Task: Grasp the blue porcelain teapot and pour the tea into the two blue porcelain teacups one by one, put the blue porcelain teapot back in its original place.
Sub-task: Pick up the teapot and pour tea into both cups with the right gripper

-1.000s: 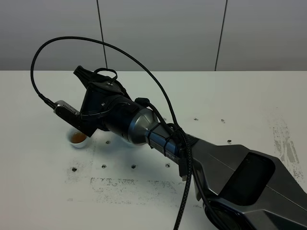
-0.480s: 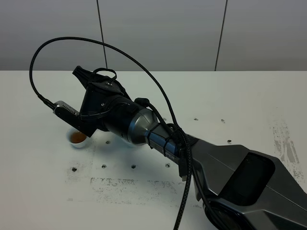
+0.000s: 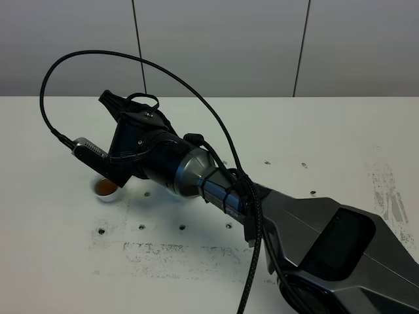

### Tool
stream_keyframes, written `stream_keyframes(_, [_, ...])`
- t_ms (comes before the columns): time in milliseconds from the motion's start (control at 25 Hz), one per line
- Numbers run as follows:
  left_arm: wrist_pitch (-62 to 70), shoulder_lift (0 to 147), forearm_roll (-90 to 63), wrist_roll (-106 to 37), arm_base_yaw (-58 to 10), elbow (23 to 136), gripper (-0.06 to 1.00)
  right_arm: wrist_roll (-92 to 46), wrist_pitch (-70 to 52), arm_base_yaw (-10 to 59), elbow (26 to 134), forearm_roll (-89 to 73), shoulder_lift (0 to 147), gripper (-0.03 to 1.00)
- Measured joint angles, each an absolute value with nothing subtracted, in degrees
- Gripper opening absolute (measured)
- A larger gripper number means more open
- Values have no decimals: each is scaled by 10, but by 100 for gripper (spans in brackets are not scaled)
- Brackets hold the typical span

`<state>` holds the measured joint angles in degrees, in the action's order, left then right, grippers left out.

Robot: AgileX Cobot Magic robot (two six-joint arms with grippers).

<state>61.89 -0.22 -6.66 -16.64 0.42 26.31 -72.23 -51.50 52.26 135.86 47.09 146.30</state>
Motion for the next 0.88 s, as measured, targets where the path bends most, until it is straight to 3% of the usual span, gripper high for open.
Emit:
stream_keyframes(400, [619, -2, -67, -166, 4, 263, 29, -697, -525, 517, 1359, 418, 1449, 6])
stream_keyframes(880, [619, -2, -67, -166, 4, 263, 29, -688, -539, 481, 1359, 241, 1430, 6])
